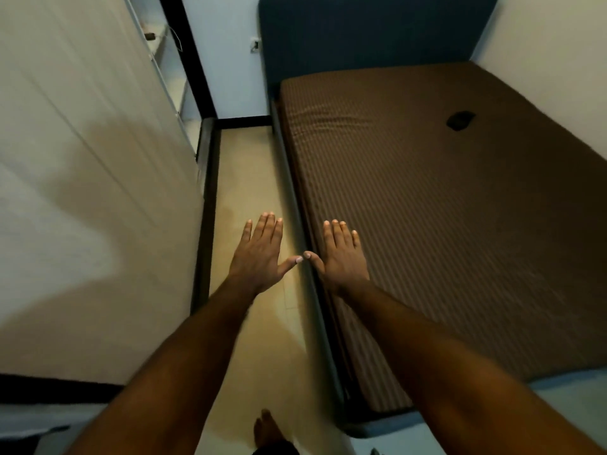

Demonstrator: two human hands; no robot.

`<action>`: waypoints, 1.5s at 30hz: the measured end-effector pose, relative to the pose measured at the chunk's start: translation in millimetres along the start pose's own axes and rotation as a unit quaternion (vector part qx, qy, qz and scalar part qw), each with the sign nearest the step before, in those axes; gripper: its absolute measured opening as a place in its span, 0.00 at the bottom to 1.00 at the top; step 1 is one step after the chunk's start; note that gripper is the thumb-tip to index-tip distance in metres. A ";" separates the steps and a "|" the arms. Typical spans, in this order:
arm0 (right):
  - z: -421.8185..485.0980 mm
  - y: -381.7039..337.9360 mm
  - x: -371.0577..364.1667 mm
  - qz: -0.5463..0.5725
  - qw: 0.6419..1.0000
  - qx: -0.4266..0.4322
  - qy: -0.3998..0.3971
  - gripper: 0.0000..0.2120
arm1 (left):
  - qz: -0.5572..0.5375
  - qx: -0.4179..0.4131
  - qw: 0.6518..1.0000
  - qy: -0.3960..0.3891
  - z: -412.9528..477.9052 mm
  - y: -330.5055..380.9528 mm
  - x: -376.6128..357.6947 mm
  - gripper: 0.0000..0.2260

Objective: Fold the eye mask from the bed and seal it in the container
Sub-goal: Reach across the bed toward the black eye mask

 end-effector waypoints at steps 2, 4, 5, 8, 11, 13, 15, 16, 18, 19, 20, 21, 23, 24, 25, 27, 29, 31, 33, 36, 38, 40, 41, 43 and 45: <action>13.7 -15.0 -2.0 0.006 1.000 -0.015 -0.004 0.41 | -0.004 -0.013 1.000 0.001 12.9 -19.8 -0.1 0.43; 26.0 -31.2 -3.1 0.007 1.000 -0.023 0.002 0.40 | -0.009 -0.021 1.000 0.005 22.8 -39.4 -2.0 0.44; 32.0 -38.6 -2.8 0.006 1.000 -0.024 0.004 0.40 | -0.011 -0.025 1.000 0.005 27.1 -48.5 -3.6 0.45; 48.9 -53.2 -0.9 0.013 1.000 -0.022 0.006 0.43 | -0.019 -0.034 0.999 0.006 40.9 -70.2 -5.7 0.46; 71.1 -60.4 -0.7 0.021 1.000 -0.015 0.013 0.46 | -0.027 -0.038 0.999 0.005 60.7 -88.5 -6.5 0.46; 93.1 -63.1 -2.3 0.021 0.999 -0.018 0.019 0.44 | -0.021 -0.040 0.999 0.008 77.5 -102.6 -9.4 0.46; 120.5 -65.4 -3.3 0.023 0.999 -0.022 0.025 0.42 | -0.015 -0.046 0.999 0.008 100.0 -117.1 -11.6 0.45; 132.7 -65.8 -3.8 0.021 0.999 -0.024 0.027 0.41 | -0.012 -0.049 0.999 0.007 110.5 -123.1 -11.9 0.44; 166.8 -65.0 -4.0 0.015 0.999 -0.022 0.037 0.42 | -0.001 -0.052 0.999 0.014 140.0 -137.5 -11.1 0.44; 185.5 -63.3 -2.8 0.013 0.999 -0.018 0.039 0.43 | 0.002 -0.054 0.998 0.018 156.0 -144.4 -9.3 0.45; 206.5 -61.2 -0.1 0.010 0.999 -0.014 0.040 0.44 | 0.004 -0.056 0.998 0.019 174.1 -152.2 -6.0 0.45; 224.6 -59.2 3.8 0.005 0.999 -0.013 0.044 0.44 | 0.005 -0.059 0.998 0.023 190.8 -158.4 -2.0 0.46; 264.3 -53.0 13.8 0.011 0.998 -0.020 0.051 0.43 | 0.006 -0.068 0.997 0.028 233.3 -170.5 6.6 0.46; 284.0 -49.4 18.5 0.020 0.998 -0.023 0.056 0.43 | 0.004 -0.067 0.997 0.034 255.2 -175.9 10.4 0.46; 304.0 -45.4 23.4 0.027 0.997 -0.025 0.062 0.42 | 0.005 -0.064 0.997 0.040 277.5 -181.4 14.4 0.45; 339.0 -37.8 31.1 0.035 0.997 -0.031 0.070 0.42 | 0.008 -0.058 0.997 0.046 314.4 -191.8 18.5 0.43; 371.2 -30.2 36.4 0.041 0.996 -0.040 0.075 0.43 | 0.006 -0.058 0.997 0.045 347.6 -201.2 18.7 0.43; 393.8 -26.9 39.0 0.048 0.995 -0.044 0.072 0.44 | 0.005 -0.062 0.997 0.044 371.7 -211.1 18.6 0.43; 416.6 -25.6 39.3 0.053 0.995 -0.043 0.072 0.46 | 0.003 -0.061 0.997 0.044 397.1 -224.1 17.7 0.44; 451.7 -26.7 38.3 0.045 0.996 -0.040 0.068 0.45 | -0.009 -0.067 0.997 0.047 435.4 -241.3 12.1 0.43; 477.6 -30.0 37.0 0.039 0.996 -0.039 0.065 0.44 | -0.016 -0.074 0.996 0.046 459.8 -252.3 5.1 0.43; 508.3 -34.9 36.0 0.036 0.996 -0.041 0.069 0.44 | -0.025 -0.084 0.995 0.051 486.3 -265.4 -2.0 0.43; 518.1 -35.8 36.4 0.034 0.996 -0.041 0.074 0.45 | -0.028 -0.090 0.994 0.054 494.4 -269.3 -3.0 0.43; 550.9 -41.2 35.2 0.032 0.995 -0.051 0.083 0.45 | -0.042 -0.095 0.993 0.060 524.7 -287.9 -7.7 0.43; 584.7 -46.8 36.0 0.039 0.994 -0.065 0.083 0.46 | -0.049 -0.106 0.991 0.062 555.4 -309.9 -9.9 0.43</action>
Point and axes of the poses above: each hand's wrist, its own z-axis towards the middle knuckle, its own x-axis out of the back of the hand, y = z × x, the point moved 2 cm from there along z, towards the middle knuckle, and after that the axes turned 5 degrees about -x, right-handed, at the moved point
